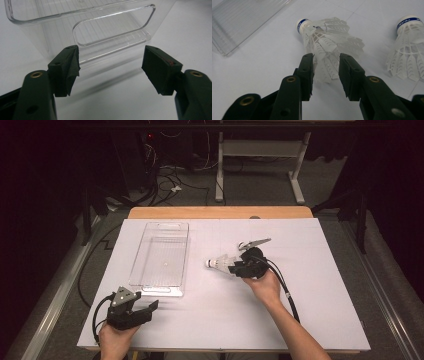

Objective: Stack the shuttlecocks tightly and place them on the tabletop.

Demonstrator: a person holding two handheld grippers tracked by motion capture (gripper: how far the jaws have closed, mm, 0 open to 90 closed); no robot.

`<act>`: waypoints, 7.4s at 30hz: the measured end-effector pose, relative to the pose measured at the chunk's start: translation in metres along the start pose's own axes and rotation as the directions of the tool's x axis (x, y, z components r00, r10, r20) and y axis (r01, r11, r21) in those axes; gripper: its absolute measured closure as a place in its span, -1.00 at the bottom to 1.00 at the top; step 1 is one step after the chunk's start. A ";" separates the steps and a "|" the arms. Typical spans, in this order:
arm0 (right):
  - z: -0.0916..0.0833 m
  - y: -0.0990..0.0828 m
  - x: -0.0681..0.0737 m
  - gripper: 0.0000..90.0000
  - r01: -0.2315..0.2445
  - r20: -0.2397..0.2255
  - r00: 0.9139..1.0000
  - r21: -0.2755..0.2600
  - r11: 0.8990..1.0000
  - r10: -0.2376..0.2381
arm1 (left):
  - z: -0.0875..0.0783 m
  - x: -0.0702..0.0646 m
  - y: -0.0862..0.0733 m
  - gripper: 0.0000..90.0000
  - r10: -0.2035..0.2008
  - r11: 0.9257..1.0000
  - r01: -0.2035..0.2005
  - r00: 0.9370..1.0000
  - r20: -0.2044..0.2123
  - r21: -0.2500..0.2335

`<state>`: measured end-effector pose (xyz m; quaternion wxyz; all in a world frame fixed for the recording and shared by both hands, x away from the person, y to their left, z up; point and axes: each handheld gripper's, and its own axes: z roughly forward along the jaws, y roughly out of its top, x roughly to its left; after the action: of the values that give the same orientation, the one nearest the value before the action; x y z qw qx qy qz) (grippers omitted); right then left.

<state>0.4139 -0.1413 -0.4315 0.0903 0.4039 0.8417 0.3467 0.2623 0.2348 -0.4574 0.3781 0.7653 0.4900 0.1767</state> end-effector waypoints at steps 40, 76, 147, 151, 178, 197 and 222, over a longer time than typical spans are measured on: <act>-0.006 0.000 0.003 0.41 -0.002 0.002 1.000 -0.019 1.000 0.002 | 0.000 0.000 0.000 -0.31 0.000 1.000 0.000 1.000 -0.001 -0.001; -0.013 0.000 0.004 0.39 -0.005 0.004 1.000 -0.037 0.999 0.006 | 0.000 0.000 0.000 -0.31 -0.001 1.000 0.001 1.000 -0.001 -0.001; -0.030 -0.014 -0.039 0.11 -0.088 0.162 0.981 -0.132 0.987 0.109 | -0.008 0.009 -0.003 -0.31 -0.034 0.999 0.034 0.999 -0.012 -0.036; -0.026 -0.011 -0.040 0.14 -0.097 0.163 0.980 -0.120 0.988 0.116 | -0.008 0.009 -0.003 -0.31 -0.035 0.999 0.035 0.999 -0.010 -0.036; -0.004 0.013 -0.046 0.28 -0.158 0.181 0.970 -0.050 0.986 0.165 | -0.008 0.009 -0.003 -0.31 -0.033 0.999 0.033 0.999 -0.003 -0.034; 0.012 0.019 -0.047 0.58 -0.164 0.205 0.965 -0.013 0.986 0.164 | -0.009 0.008 -0.003 -0.31 -0.030 0.999 0.030 1.000 -0.002 -0.035; 0.011 0.017 -0.051 1.00 -0.142 0.207 0.969 0.004 0.990 0.138 | -0.007 0.007 -0.003 -0.31 -0.020 0.999 0.020 1.000 -0.002 -0.029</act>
<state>0.4630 -0.1658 -0.4349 0.1487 0.4969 0.8004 0.3005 0.2595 0.2448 -0.4556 0.3905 0.7546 0.4955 0.1807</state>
